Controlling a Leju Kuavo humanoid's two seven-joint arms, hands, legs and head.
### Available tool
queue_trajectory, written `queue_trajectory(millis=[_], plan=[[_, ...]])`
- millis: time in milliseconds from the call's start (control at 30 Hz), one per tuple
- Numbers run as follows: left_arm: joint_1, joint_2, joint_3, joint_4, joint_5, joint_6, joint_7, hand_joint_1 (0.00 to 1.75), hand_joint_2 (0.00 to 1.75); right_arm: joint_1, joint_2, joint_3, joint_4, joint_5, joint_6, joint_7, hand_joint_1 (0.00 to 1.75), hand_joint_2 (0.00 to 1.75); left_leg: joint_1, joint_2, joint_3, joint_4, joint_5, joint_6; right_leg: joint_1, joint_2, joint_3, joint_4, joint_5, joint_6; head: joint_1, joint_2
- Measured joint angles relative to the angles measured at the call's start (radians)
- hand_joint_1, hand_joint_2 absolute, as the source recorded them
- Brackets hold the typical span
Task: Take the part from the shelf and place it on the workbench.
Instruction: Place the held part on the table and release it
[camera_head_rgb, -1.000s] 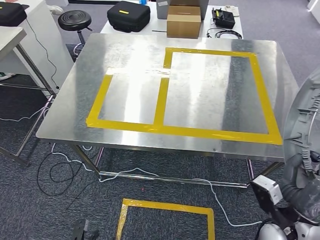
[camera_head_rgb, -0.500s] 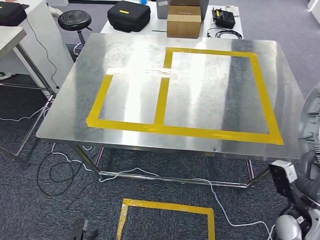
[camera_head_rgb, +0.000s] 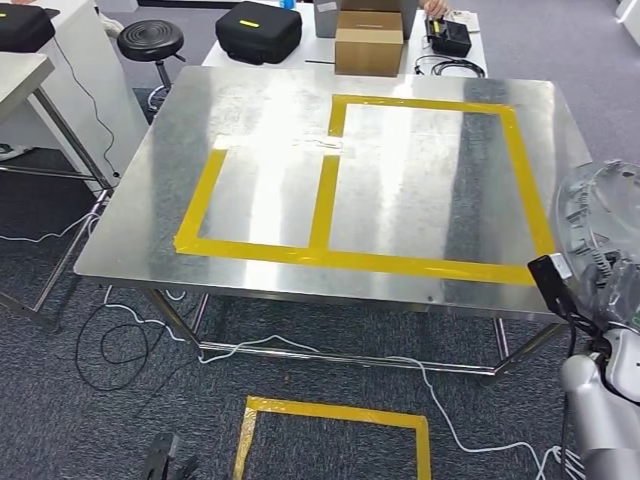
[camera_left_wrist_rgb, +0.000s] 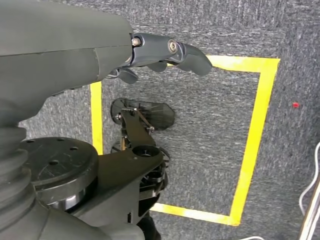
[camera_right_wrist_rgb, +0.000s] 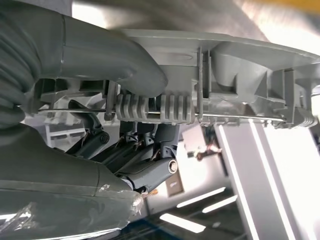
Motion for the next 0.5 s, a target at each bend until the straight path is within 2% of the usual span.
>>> queue_trajectory(millis=[300,500], plan=[[-0.007,0.005,-0.016,0.000,-0.018,-0.001,0.015,0.00,1.75,-0.174,0.044,0.108,0.243,0.073,0.059,0.059,1.75,1.75,0.000,0.000,-0.002,0.000,0.000,0.000,0.000,0.000,-0.002,0.000,0.000,0.000,0.000,0.000],[-0.011,0.008,-0.034,0.000,-0.034,-0.002,0.029,0.00,1.75,-0.268,0.127,0.173,0.328,0.084,0.106,0.031,1.75,1.75,0.000,0.001,-0.004,0.000,0.001,0.000,0.000,0.002,-0.004,0.001,0.001,-0.001,0.000,0.000]])
